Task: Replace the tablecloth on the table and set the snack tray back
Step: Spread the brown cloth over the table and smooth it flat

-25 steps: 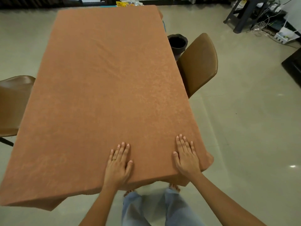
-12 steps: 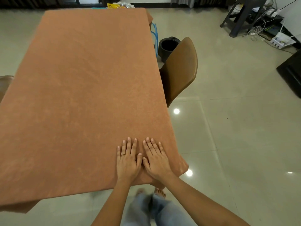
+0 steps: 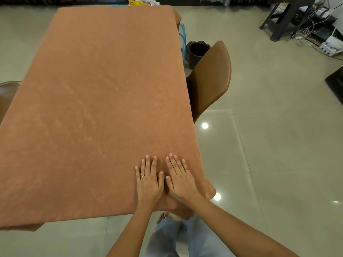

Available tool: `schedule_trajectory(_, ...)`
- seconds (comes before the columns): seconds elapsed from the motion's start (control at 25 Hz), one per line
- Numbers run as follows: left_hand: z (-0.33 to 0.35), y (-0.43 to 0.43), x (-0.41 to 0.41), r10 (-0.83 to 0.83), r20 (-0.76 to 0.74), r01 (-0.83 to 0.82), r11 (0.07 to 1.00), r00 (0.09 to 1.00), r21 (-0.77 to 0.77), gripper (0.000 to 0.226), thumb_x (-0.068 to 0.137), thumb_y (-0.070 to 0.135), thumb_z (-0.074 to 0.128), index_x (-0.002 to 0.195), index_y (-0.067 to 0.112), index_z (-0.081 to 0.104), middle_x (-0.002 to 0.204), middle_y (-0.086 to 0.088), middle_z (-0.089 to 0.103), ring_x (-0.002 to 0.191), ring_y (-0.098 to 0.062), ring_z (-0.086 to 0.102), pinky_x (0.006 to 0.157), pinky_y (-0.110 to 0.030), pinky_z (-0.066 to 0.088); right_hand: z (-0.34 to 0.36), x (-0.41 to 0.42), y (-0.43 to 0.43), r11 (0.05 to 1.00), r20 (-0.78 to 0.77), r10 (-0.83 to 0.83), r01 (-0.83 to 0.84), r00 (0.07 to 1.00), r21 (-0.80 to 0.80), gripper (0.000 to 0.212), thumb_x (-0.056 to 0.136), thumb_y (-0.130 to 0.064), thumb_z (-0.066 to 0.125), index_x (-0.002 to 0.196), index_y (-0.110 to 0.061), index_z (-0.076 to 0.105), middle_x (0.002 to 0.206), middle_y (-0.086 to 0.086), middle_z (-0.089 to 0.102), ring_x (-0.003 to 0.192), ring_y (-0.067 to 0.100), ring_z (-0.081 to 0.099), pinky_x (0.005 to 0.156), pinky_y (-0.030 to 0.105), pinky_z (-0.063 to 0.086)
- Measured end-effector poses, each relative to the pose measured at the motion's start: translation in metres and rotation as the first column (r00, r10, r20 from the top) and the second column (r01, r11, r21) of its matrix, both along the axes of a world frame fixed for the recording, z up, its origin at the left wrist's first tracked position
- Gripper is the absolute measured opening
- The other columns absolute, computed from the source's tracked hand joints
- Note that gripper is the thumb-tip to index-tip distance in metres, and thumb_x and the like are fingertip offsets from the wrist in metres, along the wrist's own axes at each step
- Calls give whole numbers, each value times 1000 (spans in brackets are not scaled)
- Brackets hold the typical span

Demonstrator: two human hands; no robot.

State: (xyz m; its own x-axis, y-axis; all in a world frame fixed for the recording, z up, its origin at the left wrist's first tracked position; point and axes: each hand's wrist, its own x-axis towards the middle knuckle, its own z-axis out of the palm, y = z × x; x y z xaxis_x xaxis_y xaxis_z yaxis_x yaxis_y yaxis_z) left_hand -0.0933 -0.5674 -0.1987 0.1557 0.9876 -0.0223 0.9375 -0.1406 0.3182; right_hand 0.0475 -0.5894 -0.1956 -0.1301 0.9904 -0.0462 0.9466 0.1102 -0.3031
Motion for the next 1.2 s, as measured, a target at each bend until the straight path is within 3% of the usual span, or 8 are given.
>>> schedule_trajectory(0.2, 5, -2, 45, 205, 33, -201, 976, 978, -86, 60, 92, 38, 25, 146, 13, 35, 152, -14, 32, 143, -29, 25, 117, -48, 9, -4, 29, 28, 995, 50, 102, -103, 994, 3, 60, 98, -35, 28, 152, -12, 16, 159, 7, 14, 148, 18, 7, 117, 41, 7)
schedule_trajectory(0.44, -3, 10, 27, 270, -68, -268, 962, 960, 43, 64, 89, 46, 31, 146, 18, 37, 152, -12, 33, 141, -26, 29, 116, -45, 8, -11, 50, 34, 995, -80, 98, -99, 992, -15, 62, 98, -39, 30, 152, -12, 16, 159, 3, 13, 148, 16, 5, 118, 41, 5)
schedule_trajectory(0.56, -4, 15, 60, 393, -19, -392, 920, 919, 23, 64, 89, 42, 27, 147, 16, 35, 152, -15, 31, 142, -29, 26, 116, -48, 9, -8, 80, 49, 982, -88, 189, -189, 978, 11, 61, 98, -37, 28, 151, -7, 19, 158, 7, 14, 147, 21, 10, 118, 40, 4)
schedule_trajectory(0.72, -4, 8, 109, 612, 25, -612, 790, 790, 6, 59, 91, 37, 28, 143, 12, 40, 148, -18, 37, 139, -33, 32, 114, -52, 19, -1, 81, 84, 809, -22, 588, -588, 809, 8, 61, 94, -34, 28, 149, -6, 28, 156, 10, 24, 145, 23, 21, 118, 45, 17)
schedule_trajectory(0.84, -8, -6, 123, 712, 21, -712, 702, 702, 26, 59, 93, 40, 28, 144, 13, 40, 149, -17, 37, 139, -33, 32, 114, -51, 18, -6, 97, 99, 690, -7, 723, -722, 691, -46, 64, 95, -40, 22, 151, -10, 19, 158, 8, 18, 147, 22, 14, 118, 44, 5)
schedule_trajectory(0.96, -6, -11, 143, 728, 26, -728, 685, 685, 24, 60, 93, 42, 28, 145, 15, 38, 150, -16, 36, 140, -32, 31, 115, -49, 17, -5, 129, 121, 631, 12, 775, -773, 632, -71, 64, 97, -45, 20, 153, -15, 9, 160, 3, 9, 148, 18, 4, 120, 39, -2)
schedule_trajectory(1.08, -4, -11, 154, 744, 15, -744, 668, 668, 1, 61, 92, 43, 28, 146, 16, 37, 151, -15, 35, 141, -29, 29, 116, -47, 16, -2, 160, 162, 657, 48, 754, -750, 655, -78, 65, 97, -48, 17, 153, -17, 8, 160, 2, 8, 148, 18, 4, 120, 42, 3)
schedule_trajectory(1.2, -1, -7, 155, 754, 15, -754, 657, 657, -7, 61, 92, 41, 26, 147, 15, 35, 152, -14, 32, 143, -29, 25, 117, -47, 13, 1, 173, 200, 765, 75, 644, -639, 762, -79, 70, 93, -49, 8, 153, -12, 9, 160, 6, 6, 148, 21, 3, 120, 43, 2)
